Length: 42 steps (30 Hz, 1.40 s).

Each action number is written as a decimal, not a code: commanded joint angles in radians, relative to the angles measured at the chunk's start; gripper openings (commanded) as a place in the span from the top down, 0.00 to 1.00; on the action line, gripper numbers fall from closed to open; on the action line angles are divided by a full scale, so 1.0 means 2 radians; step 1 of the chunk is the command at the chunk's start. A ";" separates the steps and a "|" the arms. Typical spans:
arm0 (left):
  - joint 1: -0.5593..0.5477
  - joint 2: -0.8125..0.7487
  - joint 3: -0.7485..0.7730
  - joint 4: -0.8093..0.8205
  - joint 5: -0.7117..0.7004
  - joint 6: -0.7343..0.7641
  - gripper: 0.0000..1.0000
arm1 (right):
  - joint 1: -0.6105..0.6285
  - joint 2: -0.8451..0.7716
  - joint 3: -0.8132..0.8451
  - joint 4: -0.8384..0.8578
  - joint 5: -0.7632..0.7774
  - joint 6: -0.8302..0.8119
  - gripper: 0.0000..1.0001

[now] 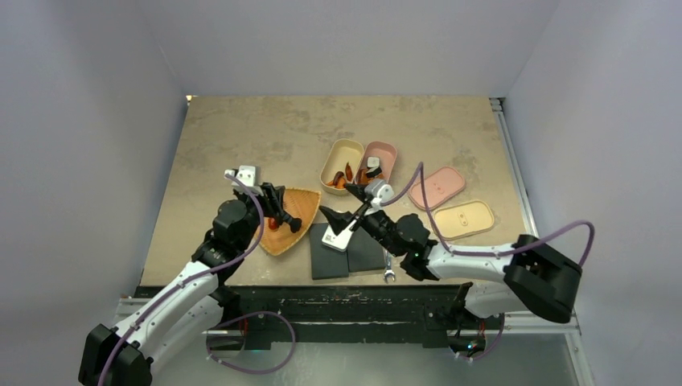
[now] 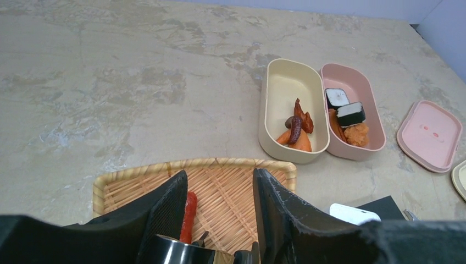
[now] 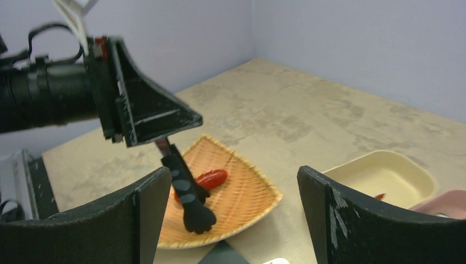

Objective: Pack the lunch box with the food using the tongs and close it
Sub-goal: Adjust the clamp.

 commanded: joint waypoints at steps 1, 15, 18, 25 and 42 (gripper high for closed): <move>-0.003 -0.003 -0.018 0.038 0.015 -0.020 0.53 | 0.000 0.065 0.033 0.058 -0.073 0.012 0.12; -0.003 0.002 -0.020 0.027 0.019 -0.032 0.55 | 0.009 0.268 0.150 0.093 -0.135 0.003 0.14; -0.003 0.008 -0.009 0.010 0.016 -0.040 0.55 | 0.010 0.299 0.170 0.095 -0.131 -0.005 0.16; -0.003 0.016 0.008 -0.010 0.018 -0.049 0.57 | 0.013 0.339 0.199 0.082 -0.134 -0.025 0.22; -0.003 0.004 0.057 -0.063 0.028 -0.048 0.38 | 0.015 0.358 0.241 0.050 -0.123 -0.047 0.96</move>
